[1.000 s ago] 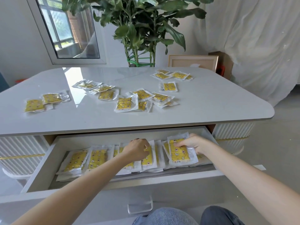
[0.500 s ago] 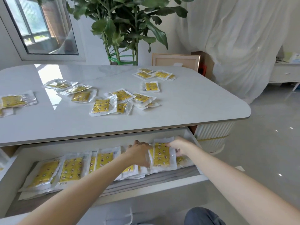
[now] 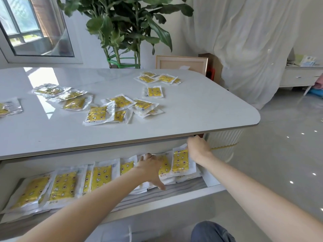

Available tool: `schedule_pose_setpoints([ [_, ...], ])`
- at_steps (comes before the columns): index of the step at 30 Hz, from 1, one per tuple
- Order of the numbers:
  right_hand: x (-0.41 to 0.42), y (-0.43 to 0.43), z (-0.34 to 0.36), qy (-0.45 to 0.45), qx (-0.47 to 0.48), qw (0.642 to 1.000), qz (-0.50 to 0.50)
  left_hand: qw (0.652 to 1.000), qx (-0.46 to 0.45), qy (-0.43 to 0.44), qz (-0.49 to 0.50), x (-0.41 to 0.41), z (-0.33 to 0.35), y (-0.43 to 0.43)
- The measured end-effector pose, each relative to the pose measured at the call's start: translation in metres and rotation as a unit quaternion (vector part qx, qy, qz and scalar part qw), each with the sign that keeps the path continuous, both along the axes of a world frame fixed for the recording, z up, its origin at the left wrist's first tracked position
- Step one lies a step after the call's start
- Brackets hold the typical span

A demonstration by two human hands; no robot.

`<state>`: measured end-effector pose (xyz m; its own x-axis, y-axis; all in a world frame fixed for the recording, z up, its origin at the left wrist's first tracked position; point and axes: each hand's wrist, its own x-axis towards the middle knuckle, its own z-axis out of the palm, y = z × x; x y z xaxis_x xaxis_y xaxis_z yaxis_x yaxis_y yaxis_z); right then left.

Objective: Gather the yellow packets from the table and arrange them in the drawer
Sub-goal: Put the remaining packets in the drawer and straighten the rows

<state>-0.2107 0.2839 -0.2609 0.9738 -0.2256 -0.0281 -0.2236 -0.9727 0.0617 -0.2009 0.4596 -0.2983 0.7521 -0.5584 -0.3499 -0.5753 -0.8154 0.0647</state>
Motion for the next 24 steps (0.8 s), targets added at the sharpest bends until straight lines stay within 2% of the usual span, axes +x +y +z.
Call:
schedule_pose_setpoints([
  [7, -0.005, -0.007, -0.007, 0.027, 0.077, 0.996, 0.024, 1.0, 0.003, -0.025, -0.013, -0.002, -0.003, -0.002],
  [10, -0.007, -0.006, -0.012, 0.1, 0.107, 0.982, 0.12, 1.0, -0.006, -0.018, -0.012, -0.001, -0.001, 0.0],
  [12, -0.012, 0.001, -0.014, 0.177, 0.083, 0.965, 0.177, 1.0, -0.014, -0.017, -0.007, -0.001, 0.002, 0.0],
  [14, -0.015, 0.005, -0.018, 0.227, 0.055, 0.953, 0.192, 1.0, -0.018, -0.015, -0.005, -0.001, 0.003, 0.001],
  [24, -0.013, -0.003, -0.021, 0.19, 0.029, 0.961, 0.2, 1.0, -0.01, -0.02, -0.005, -0.002, 0.004, 0.002],
])
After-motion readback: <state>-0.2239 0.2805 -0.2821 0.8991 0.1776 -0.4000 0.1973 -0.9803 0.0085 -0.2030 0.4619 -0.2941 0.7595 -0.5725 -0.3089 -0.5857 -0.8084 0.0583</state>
